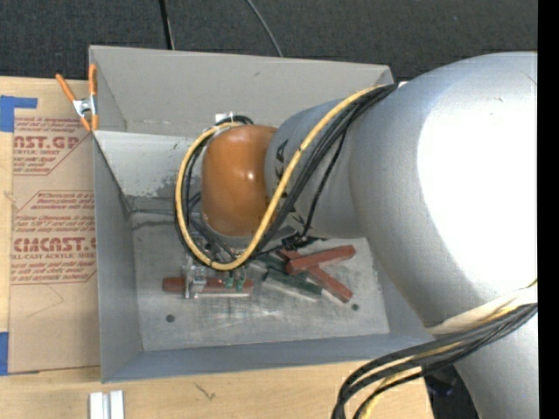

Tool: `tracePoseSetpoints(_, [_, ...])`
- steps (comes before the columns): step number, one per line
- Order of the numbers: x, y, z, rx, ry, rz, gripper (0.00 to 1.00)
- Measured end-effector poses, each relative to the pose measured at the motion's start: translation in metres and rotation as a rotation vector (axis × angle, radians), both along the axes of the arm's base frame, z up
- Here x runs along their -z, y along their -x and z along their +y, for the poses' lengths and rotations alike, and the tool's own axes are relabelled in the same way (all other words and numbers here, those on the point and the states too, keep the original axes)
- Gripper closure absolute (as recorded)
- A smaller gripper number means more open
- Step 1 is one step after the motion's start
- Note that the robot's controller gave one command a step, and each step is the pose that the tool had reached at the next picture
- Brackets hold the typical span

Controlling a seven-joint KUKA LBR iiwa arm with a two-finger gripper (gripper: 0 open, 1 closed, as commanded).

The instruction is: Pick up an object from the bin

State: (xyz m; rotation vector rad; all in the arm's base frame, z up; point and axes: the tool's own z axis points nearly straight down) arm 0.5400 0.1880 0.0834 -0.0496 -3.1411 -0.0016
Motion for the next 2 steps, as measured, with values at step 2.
tracePoseSetpoints(2, [-0.039, 0.0, 0.0, 0.0, 0.001, 0.002, 1.0])
